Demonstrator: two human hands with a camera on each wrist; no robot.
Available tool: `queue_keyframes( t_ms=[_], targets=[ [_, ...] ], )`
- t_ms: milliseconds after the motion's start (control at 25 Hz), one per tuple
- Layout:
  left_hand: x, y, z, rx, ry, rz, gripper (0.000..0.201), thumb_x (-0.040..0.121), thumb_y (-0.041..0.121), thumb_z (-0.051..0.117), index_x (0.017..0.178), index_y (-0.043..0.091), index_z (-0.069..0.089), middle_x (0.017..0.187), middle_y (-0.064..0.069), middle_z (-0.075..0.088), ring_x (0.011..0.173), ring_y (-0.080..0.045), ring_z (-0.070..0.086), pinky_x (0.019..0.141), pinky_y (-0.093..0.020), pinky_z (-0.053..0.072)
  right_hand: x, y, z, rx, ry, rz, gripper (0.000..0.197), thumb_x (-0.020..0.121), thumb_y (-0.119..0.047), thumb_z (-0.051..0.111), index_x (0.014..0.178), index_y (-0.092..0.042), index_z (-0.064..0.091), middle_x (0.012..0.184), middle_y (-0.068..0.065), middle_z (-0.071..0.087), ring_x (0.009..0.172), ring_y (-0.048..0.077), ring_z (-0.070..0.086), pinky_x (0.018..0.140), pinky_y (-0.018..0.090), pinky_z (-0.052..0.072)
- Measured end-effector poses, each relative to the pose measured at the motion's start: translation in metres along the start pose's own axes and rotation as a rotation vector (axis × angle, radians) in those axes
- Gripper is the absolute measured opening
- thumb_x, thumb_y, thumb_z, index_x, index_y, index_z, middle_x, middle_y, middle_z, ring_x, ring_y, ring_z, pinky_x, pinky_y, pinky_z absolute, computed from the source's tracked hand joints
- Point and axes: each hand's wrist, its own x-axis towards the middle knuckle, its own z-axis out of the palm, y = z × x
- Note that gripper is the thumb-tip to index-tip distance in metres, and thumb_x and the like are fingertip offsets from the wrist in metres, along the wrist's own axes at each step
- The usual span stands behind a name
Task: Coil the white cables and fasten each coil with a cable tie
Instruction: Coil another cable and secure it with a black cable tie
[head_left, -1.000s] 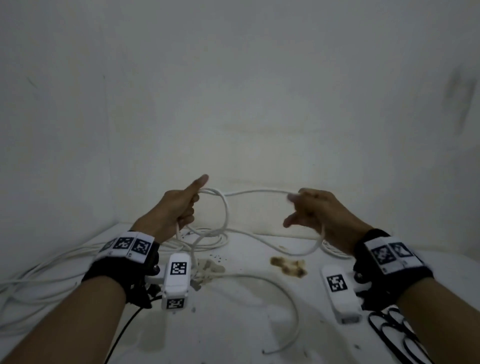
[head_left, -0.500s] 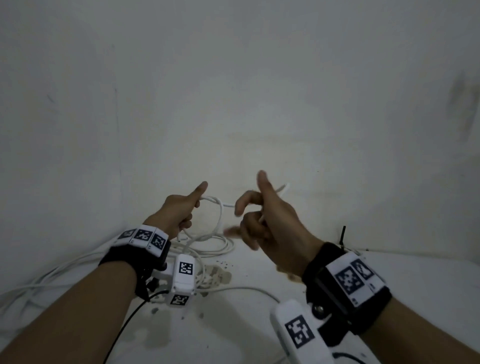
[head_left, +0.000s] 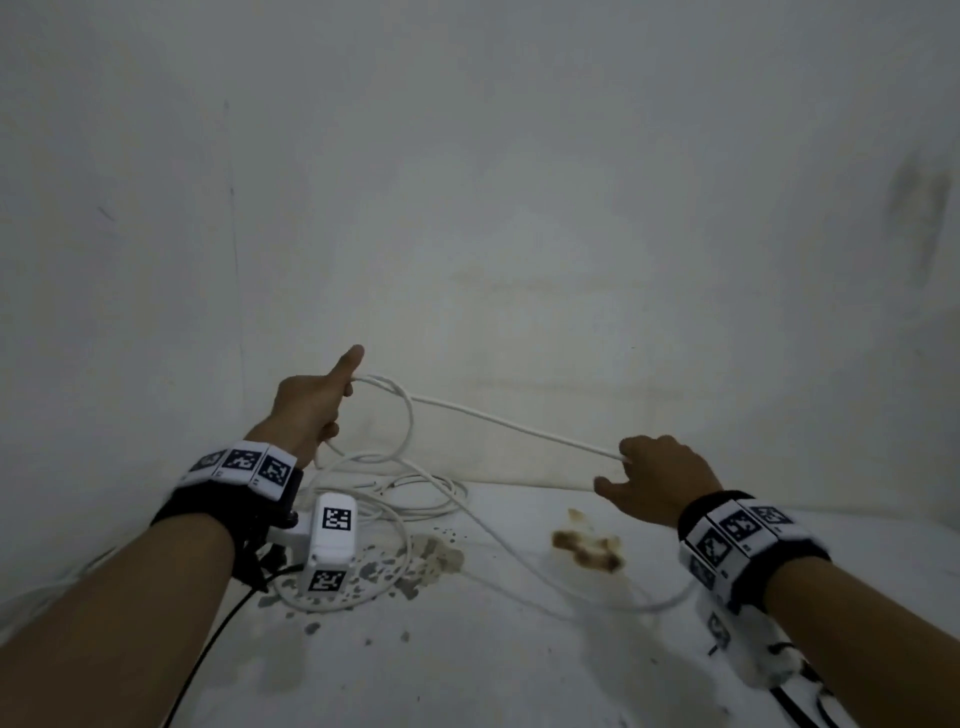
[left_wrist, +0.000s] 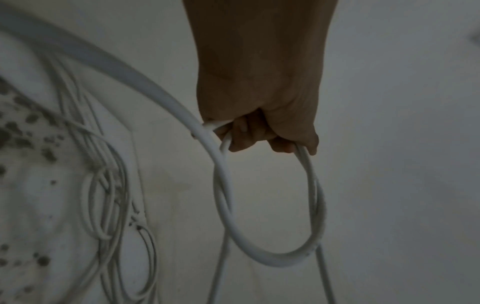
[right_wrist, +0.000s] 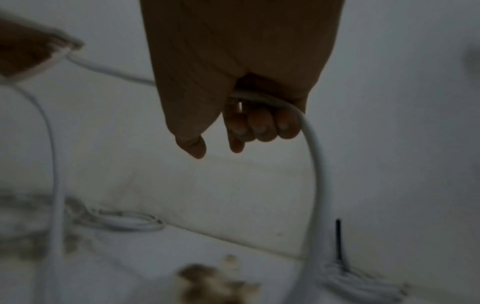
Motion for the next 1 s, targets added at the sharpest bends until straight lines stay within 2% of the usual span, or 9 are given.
queue_keyframes(
  t_ms=[160,240,320,440,520,600,720,880,1000],
  targets=[
    [-0.015,0.003,0.02,0.033,-0.214,0.013,0.056,0.079,0.061,0.068,0.084,0.005,0.066,0.05,0.001,0.03,0.047,-0.015,0.027,0.049,-0.026,0.029,-0.003,-0.039,0.006,0.366,-0.047,-0.111,0.066,0.092,-0.052,0.059,0.144,-0.023,0.031,0.134,0.016,0.045,0.125,0.032,0.045,0.102,0.04,0.041],
    [-0.026,0.003,0.032,0.044,-0.322,0.015,0.054,0.083,0.057,0.066,0.088,0.003,0.067,0.051,0.002,0.027,0.045,-0.013,0.025,0.047,-0.024,0.027,-0.005,-0.07,-0.004,0.523,0.061,-0.261,0.058,0.101,-0.042,0.048,0.152,-0.025,0.027,0.145,0.016,0.041,0.135,0.031,0.037,0.111,0.042,0.034],
    [-0.036,0.005,0.043,0.032,-0.4,0.012,0.048,0.088,0.051,0.065,0.088,0.004,0.066,0.05,0.005,0.026,0.044,-0.011,0.023,0.046,-0.024,0.023,-0.002,-0.092,-0.016,0.697,-0.003,-0.375,0.047,0.105,-0.034,0.038,0.151,-0.024,0.034,0.145,0.013,0.047,0.135,0.028,0.042,0.11,0.037,0.034],
    [-0.044,0.01,0.046,0.002,-0.486,-0.012,0.037,0.092,0.042,0.062,0.087,0.006,0.065,0.051,0.007,0.023,0.045,-0.01,0.02,0.046,-0.024,0.019,0.004,-0.101,-0.028,0.832,-0.244,-0.421,0.035,0.106,-0.024,0.037,0.136,-0.017,0.054,0.12,0.011,0.065,0.108,0.027,0.06,0.096,0.034,0.048],
    [-0.046,0.012,0.042,-0.032,-0.552,-0.037,0.032,0.095,0.036,0.059,0.088,0.005,0.064,0.053,0.008,0.021,0.043,-0.008,0.019,0.042,-0.021,0.018,0.001,-0.095,-0.032,0.916,-0.316,-0.403,0.029,0.106,-0.019,0.038,0.119,-0.011,0.063,0.1,0.004,0.065,0.087,0.015,0.057,0.079,0.017,0.048],
    [-0.047,0.013,0.039,-0.085,-0.601,-0.074,0.03,0.097,0.032,0.056,0.089,0.005,0.064,0.054,0.008,0.02,0.042,-0.007,0.018,0.039,-0.019,0.018,-0.003,-0.089,-0.031,1.066,-0.374,-0.377,0.027,0.106,-0.021,0.042,0.106,-0.011,0.067,0.09,0.002,0.058,0.08,0.015,0.048,0.075,0.021,0.045],
    [-0.051,0.013,0.038,-0.098,-0.603,-0.069,0.032,0.097,0.033,0.056,0.095,0.003,0.066,0.054,0.008,0.023,0.042,-0.006,0.019,0.039,-0.018,0.019,-0.003,-0.081,-0.025,1.297,-0.466,-0.375,0.025,0.105,-0.027,0.046,0.096,-0.011,0.063,0.08,0.003,0.046,0.067,0.014,0.037,0.062,0.027,0.037],
    [-0.053,0.009,0.034,0.045,-0.599,-0.013,0.038,0.089,0.038,0.066,0.099,0.001,0.07,0.054,0.006,0.038,0.043,-0.005,0.026,0.041,-0.018,0.023,-0.004,-0.072,-0.019,1.186,-0.506,-0.333,0.026,0.097,-0.033,0.062,0.079,-0.015,0.056,0.069,-0.001,0.041,0.06,0.011,0.03,0.055,0.023,0.026],
    [-0.055,0.007,0.035,0.181,-0.601,0.036,0.044,0.081,0.043,0.072,0.096,0.001,0.072,0.053,0.004,0.041,0.046,-0.008,0.03,0.045,-0.021,0.028,-0.004,-0.069,-0.018,1.089,-0.348,-0.263,0.041,0.086,-0.03,0.077,0.06,-0.019,0.047,0.055,-0.004,0.033,0.05,0.011,0.026,0.048,0.024,0.021]
  ],
)
